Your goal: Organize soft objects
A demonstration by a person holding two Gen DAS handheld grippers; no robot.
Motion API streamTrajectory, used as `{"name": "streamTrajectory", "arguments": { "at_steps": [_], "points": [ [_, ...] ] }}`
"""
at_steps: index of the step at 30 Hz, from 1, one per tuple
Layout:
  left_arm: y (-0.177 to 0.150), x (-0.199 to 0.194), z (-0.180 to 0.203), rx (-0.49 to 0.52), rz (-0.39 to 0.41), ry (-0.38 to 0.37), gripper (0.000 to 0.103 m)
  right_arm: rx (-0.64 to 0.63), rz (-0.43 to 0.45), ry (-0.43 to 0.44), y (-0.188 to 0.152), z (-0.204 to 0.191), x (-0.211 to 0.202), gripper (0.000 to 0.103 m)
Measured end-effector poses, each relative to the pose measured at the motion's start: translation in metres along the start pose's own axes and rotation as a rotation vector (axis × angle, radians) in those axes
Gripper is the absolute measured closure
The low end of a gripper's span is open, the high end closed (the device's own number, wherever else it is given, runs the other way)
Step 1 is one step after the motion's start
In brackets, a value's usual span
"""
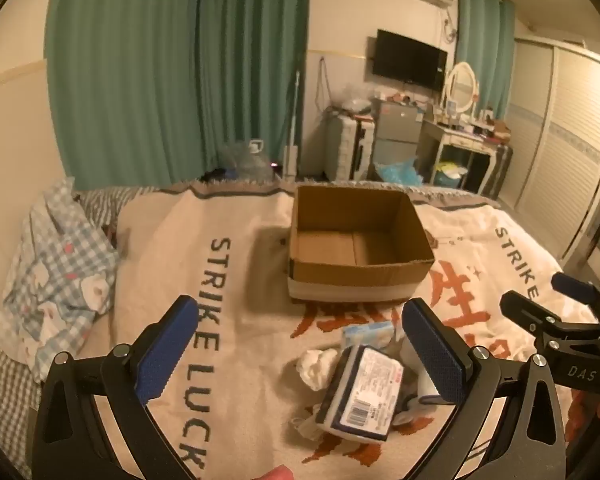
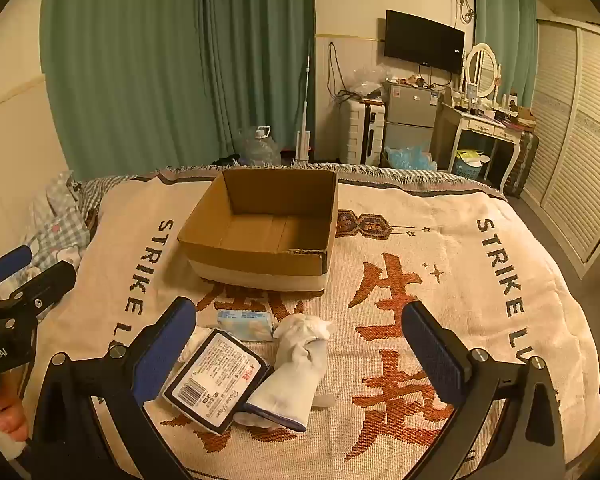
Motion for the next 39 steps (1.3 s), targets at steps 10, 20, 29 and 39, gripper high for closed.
{"name": "streamTrajectory", "arguments": {
  "at_steps": [10,20,29,39],
  "points": [
    [-0.0016,0.0052,-0.0036,-0.035,-0.016,-0.017,0.000,0.000,-0.010,-0.002,-0.0025,-0.0002,0.0025,0.000],
    [-0.0009,0.0029,-0.0008,-0.010,-0.002,-0.011,0.000,0.013,-0.018,-0.003,-0.0017,0.0032,0.0036,0.000],
    [-0.0017,0.0026,-0.0005,-0.010,-0.003,-0.010,0.000,0.014,-0.021,-0.002,-0.0021,0.0031,0.0040,0.000],
    [-0.0027,0.0026,-0.0016,-0.009,-0.003,-0.009,0.000,0.011,-0.026,0.001,-0.0040,0.0023,0.0050,0.000]
  ]
}}
Point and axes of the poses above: each gripper's, at about its wrist camera, not at the fingertips, and x roughly the way its jaws point, z to its right, y to its top, the point moved 8 cm from there along x, roughly the way its jaws point, and after that the axes turned 10 degrees about x, right-handed, at the moved point
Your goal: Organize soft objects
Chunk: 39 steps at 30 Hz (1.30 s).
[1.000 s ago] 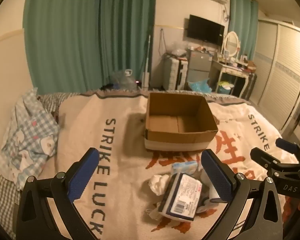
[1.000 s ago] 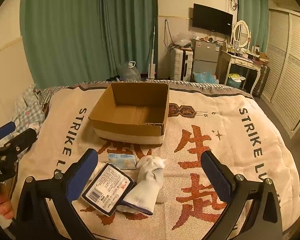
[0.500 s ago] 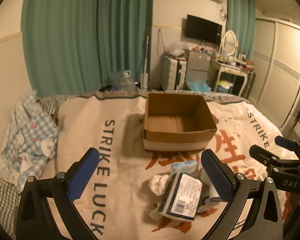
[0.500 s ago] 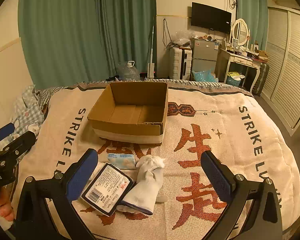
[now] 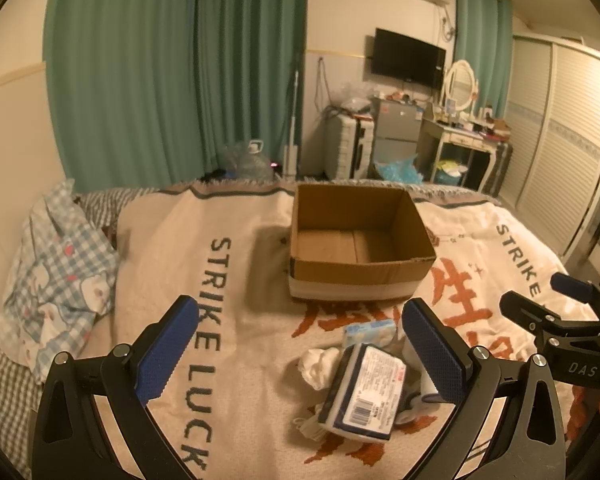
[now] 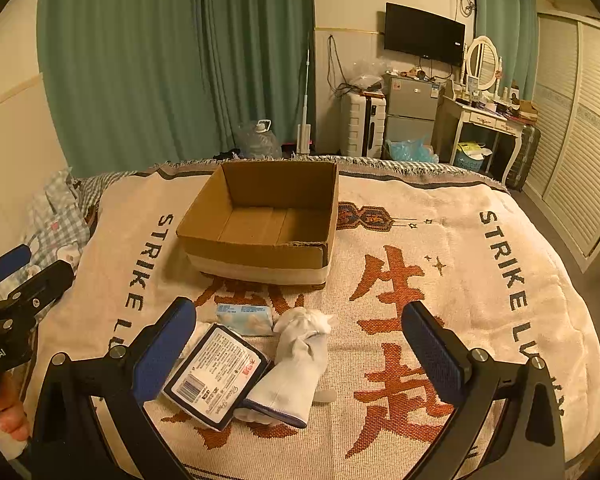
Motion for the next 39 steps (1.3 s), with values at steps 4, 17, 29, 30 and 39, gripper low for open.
{"name": "streamTrajectory", "arguments": {
  "at_steps": [4,17,29,30,39],
  "points": [
    [0.0004,0.0001,-0.0005,-0.001,-0.001,-0.001,0.000,-0.001,-0.004,0.001,-0.0007,-0.0003,0.0004,0.000],
    [0.0008,0.0002,-0.0006,-0.001,-0.002,-0.002,0.000,-0.002,-0.007,-0.001,-0.0017,-0.0009,0.0011,0.000],
    [0.0010,0.0001,-0.0007,-0.001,-0.002,0.000,0.000,-0.001,-0.008,0.000,-0.0023,-0.0007,0.0013,0.000],
    [0.0009,0.0001,-0.0008,-0.002,-0.002,0.001,0.000,-0.002,-0.008,-0.001,-0.0030,-0.0007,0.0010,0.000],
    [0.0000,-0.0011,-0.0013,-0.004,0.000,0.002,0.000,-0.002,-0.009,0.011,-0.0067,0.0001,0.0002,0.000]
  ]
}}
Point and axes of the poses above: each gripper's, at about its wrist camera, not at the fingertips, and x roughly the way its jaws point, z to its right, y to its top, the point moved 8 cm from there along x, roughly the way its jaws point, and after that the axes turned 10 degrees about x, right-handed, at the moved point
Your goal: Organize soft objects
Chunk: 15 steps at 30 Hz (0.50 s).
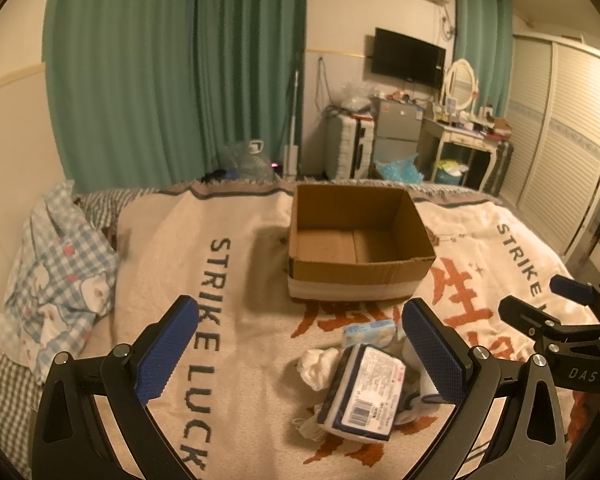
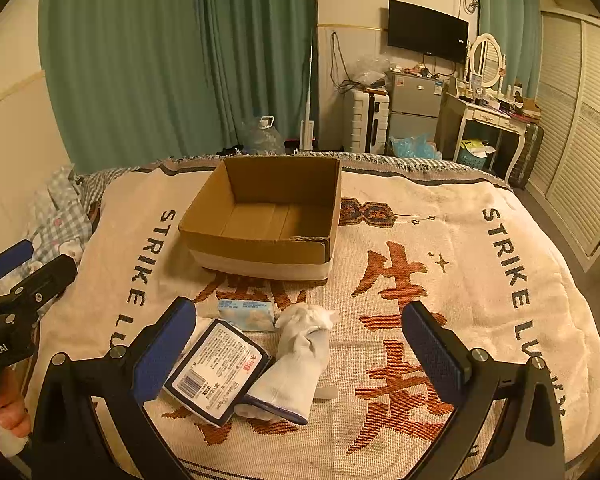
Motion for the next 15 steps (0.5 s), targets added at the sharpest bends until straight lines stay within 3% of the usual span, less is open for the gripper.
{"name": "streamTrajectory", "arguments": {
  "at_steps": [15],
  "points": [
    [-0.004,0.016,0.020,0.026,-0.048,-0.017,0.000,-0.004,-0.030,-0.001,-0.001,0.013,0.006,0.000]
  ]
}}
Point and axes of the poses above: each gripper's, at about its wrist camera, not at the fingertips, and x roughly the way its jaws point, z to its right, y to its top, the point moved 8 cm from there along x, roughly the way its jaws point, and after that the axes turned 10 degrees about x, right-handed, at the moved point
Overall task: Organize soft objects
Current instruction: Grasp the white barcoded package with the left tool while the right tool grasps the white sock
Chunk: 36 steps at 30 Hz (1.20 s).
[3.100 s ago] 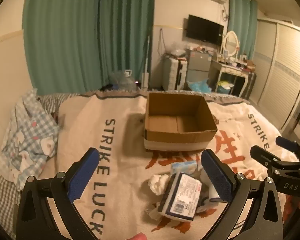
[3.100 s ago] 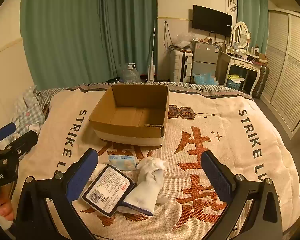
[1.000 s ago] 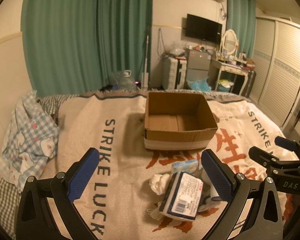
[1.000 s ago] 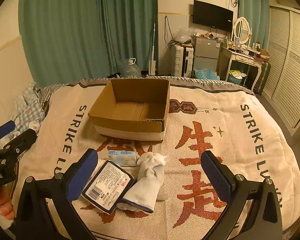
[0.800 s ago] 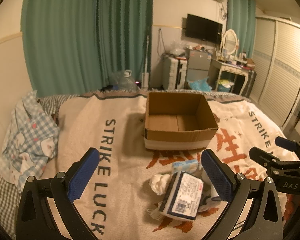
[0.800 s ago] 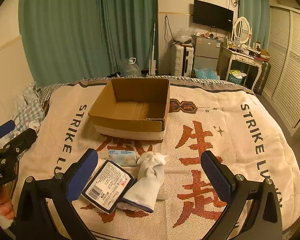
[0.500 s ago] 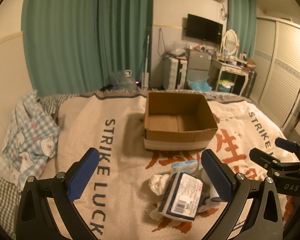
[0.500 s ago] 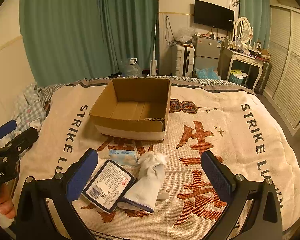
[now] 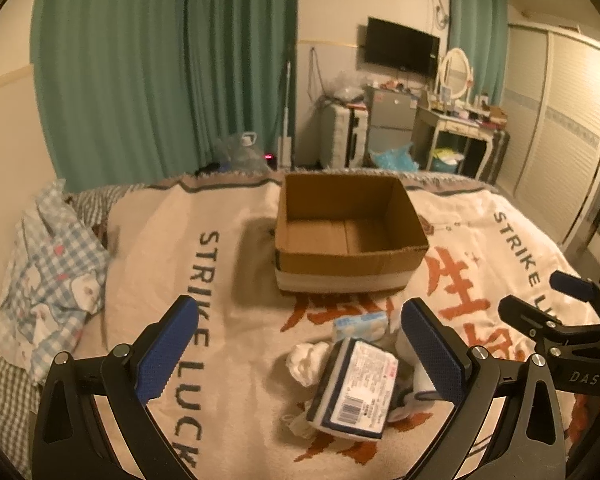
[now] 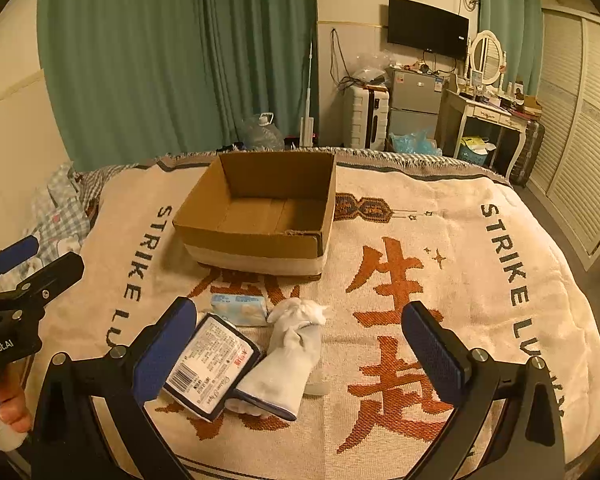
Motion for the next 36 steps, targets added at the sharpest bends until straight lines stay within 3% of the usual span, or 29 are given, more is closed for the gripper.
{"name": "streamTrajectory", "arguments": {
  "at_steps": [6,9,15,25,29,36],
  "points": [
    [-0.029,0.031,0.014,-0.007,-0.123,-0.023,0.000,0.005,-0.095,-0.016,-0.020,0.009,0.034,0.004],
    [-0.050,0.049,0.023,-0.009,-0.192,-0.035,0.000,-0.013,-0.171,-0.040,-0.040,0.016,0.059,0.012],
    [-0.086,0.078,0.045,0.026,-0.302,-0.067,0.001,-0.042,-0.238,-0.069,-0.056,0.025,0.092,0.015],
    [-0.102,0.106,0.056,0.078,-0.324,-0.084,0.002,-0.035,-0.322,-0.027,-0.069,0.020,0.131,0.015],
    [-0.113,0.118,0.065,0.107,-0.364,-0.110,0.007,0.005,-0.354,-0.039,-0.073,0.027,0.147,0.016],
    [-0.133,0.131,0.082,0.107,-0.444,-0.207,0.007,-0.007,-0.378,0.002,-0.079,0.025,0.160,0.033]
  ]
}}
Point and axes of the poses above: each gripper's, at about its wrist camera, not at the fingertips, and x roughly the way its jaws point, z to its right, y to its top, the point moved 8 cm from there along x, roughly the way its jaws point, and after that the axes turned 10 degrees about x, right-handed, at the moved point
